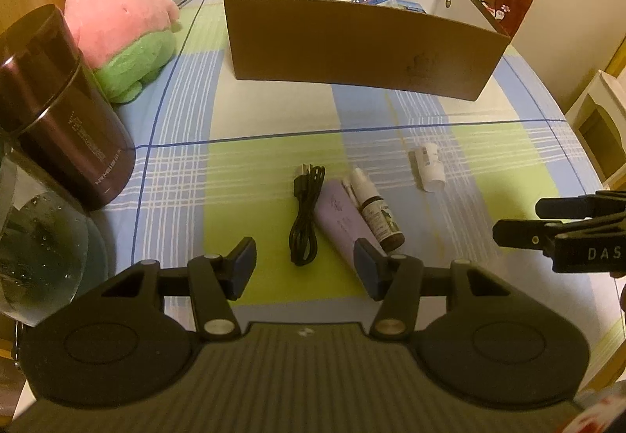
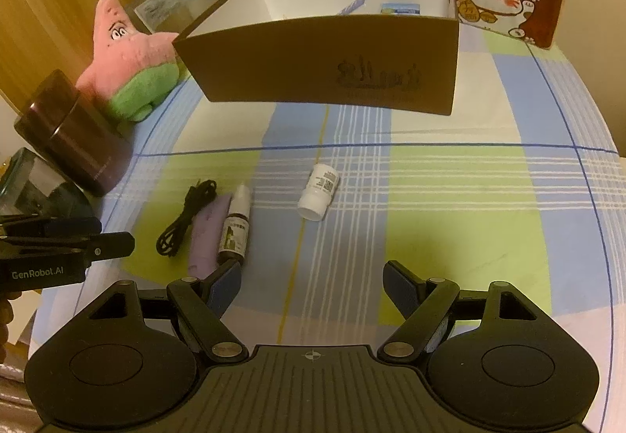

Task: Organize rigid objects
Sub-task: 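Move the left gripper to the black USB cable while the right approaches the white pill bottle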

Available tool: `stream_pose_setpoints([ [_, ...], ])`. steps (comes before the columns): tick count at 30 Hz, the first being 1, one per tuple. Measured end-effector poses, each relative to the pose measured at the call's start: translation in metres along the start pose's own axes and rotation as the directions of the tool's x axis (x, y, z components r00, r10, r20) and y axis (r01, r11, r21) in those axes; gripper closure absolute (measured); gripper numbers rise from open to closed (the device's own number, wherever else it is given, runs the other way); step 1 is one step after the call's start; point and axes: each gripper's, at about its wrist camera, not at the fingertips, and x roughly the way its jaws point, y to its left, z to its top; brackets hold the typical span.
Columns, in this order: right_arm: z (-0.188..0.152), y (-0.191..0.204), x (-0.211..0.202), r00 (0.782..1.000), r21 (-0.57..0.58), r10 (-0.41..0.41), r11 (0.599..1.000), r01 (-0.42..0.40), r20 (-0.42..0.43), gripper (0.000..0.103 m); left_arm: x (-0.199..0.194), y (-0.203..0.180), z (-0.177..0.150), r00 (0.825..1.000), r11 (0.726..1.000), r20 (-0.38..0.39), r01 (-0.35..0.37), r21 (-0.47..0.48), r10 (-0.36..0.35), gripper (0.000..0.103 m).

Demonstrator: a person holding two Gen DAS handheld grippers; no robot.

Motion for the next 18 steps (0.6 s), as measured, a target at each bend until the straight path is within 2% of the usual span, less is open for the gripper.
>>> stream_pose_setpoints([
  [9, -0.001, -0.002, 0.01, 1.0, 0.0, -0.007, 1.0, 0.007, -0.009, 0.024, 0.015, -0.001, -0.002, 1.0, 1.0, -0.013, 0.01, 0.018, -0.01, 0.051],
  [13, 0.0, -0.002, 0.016, 1.0, -0.003, -0.007, 1.0, 0.007, -0.014, 0.024, 0.025, -0.001, -0.004, 1.0, 0.999, -0.019, 0.006, 0.037, -0.005, 0.056],
  [18, 0.002, -0.005, 0.022, 1.0, 0.008, -0.01, 1.0, 0.011, -0.015, 0.024, 0.038, 0.002, -0.003, 0.999, 0.999, -0.035, 0.007, 0.052, -0.005, 0.057],
])
